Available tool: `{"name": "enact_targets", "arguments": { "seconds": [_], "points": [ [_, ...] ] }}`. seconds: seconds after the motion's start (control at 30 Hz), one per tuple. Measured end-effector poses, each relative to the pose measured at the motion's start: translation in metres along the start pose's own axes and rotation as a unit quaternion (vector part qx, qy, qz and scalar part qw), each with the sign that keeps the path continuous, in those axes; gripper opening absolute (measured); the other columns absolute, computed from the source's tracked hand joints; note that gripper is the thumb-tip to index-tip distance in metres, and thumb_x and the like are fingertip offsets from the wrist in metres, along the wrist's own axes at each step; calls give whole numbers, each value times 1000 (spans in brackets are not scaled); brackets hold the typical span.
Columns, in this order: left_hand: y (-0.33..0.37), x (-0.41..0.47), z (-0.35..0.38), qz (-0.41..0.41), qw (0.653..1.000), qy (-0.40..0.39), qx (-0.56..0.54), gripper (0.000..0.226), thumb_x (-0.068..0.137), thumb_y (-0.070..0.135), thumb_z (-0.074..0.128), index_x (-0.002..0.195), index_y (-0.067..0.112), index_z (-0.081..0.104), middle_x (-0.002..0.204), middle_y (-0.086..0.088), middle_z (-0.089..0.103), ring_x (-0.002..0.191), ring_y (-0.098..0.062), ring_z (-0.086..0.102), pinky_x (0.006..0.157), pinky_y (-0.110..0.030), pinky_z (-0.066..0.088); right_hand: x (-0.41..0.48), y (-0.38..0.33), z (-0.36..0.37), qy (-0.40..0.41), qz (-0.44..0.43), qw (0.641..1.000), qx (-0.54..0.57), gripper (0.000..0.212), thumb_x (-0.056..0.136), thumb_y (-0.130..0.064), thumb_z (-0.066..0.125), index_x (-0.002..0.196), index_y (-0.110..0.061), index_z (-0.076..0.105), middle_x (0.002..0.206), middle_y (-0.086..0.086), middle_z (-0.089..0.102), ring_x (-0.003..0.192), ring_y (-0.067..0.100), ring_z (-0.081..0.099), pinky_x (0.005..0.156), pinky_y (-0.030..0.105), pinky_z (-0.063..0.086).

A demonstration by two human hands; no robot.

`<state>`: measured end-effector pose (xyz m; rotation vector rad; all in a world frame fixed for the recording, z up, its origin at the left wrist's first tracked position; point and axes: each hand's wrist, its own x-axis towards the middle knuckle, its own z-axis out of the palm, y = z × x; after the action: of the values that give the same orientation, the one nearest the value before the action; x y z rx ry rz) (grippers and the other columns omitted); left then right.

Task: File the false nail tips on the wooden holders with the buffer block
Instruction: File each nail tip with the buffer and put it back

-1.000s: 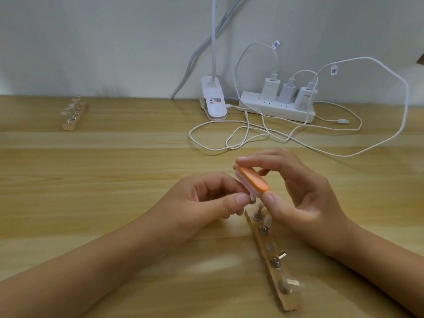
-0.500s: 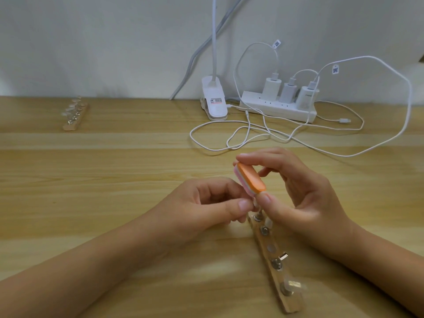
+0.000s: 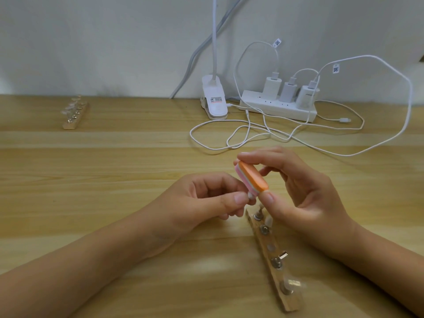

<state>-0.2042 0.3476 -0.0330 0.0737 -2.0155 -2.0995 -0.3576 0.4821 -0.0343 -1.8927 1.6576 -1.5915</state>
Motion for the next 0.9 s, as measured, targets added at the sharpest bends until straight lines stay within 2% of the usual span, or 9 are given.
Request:
{"name": "enact_targets", "arguments": {
  "seconds": [0.13, 0.3, 0.4, 0.53, 0.63, 0.77, 0.9],
  "points": [
    [0, 2, -4, -24, 998, 33, -44, 7, 82, 28, 69, 83, 24, 75, 69, 10, 60, 64, -1, 51, 62, -11, 44, 0, -1, 0, 7, -5, 1000, 2, 42, 85, -18, 60, 127, -19, 58, 120, 4, 64, 114, 34, 57, 88, 41, 46],
    [0, 1, -1, -14, 1000, 4, 0, 7, 85, 27, 67, 86, 24, 74, 71, 13, 62, 65, 0, 53, 64, -11, 44, 0, -1, 1, -3, -6, 1000, -7, 43, 84, -17, 61, 127, -16, 57, 123, 6, 63, 117, 33, 55, 90, 41, 46],
    [-1, 2, -3, -29, 999, 33, -17, 14, 81, 35, 67, 83, 24, 74, 69, 9, 60, 64, -5, 50, 62, -14, 43, -1, -2, 1, 4, -3, 1000, -11, 44, 84, -18, 63, 127, -19, 56, 123, 3, 63, 119, 32, 55, 90, 37, 45],
    [-1, 2, 0, -24, 999, 36, -16, 15, 84, 30, 62, 80, 23, 74, 67, 7, 59, 63, -6, 50, 61, -14, 44, 0, -2, 3, 16, -5, 1000, -15, 45, 82, -19, 65, 126, -20, 55, 120, 3, 61, 116, 31, 55, 90, 33, 44],
    [-1, 2, 0, -22, 998, 50, -29, 17, 85, 26, 59, 79, 21, 73, 66, 6, 59, 63, -6, 51, 61, -15, 45, -1, -2, 4, 10, -10, 1000, -26, 45, 81, -19, 66, 125, -19, 55, 119, 0, 61, 116, 28, 56, 90, 34, 45],
    [1, 0, 5, -5, 1000, 23, 8, 16, 87, 19, 57, 80, 19, 72, 66, 8, 61, 62, -2, 54, 61, -13, 45, 1, 0, 0, 17, 26, 1000, -4, 42, 82, -23, 63, 123, -21, 57, 118, 1, 62, 116, 27, 56, 92, 35, 45],
    [0, 2, 3, -4, 998, 55, -39, 18, 87, 23, 56, 79, 22, 73, 68, 6, 60, 63, -2, 54, 60, -13, 45, -3, -2, 1, 3, -18, 999, -37, 42, 81, -19, 63, 123, -17, 57, 118, 2, 63, 113, 28, 57, 91, 36, 45]
  ]
}}
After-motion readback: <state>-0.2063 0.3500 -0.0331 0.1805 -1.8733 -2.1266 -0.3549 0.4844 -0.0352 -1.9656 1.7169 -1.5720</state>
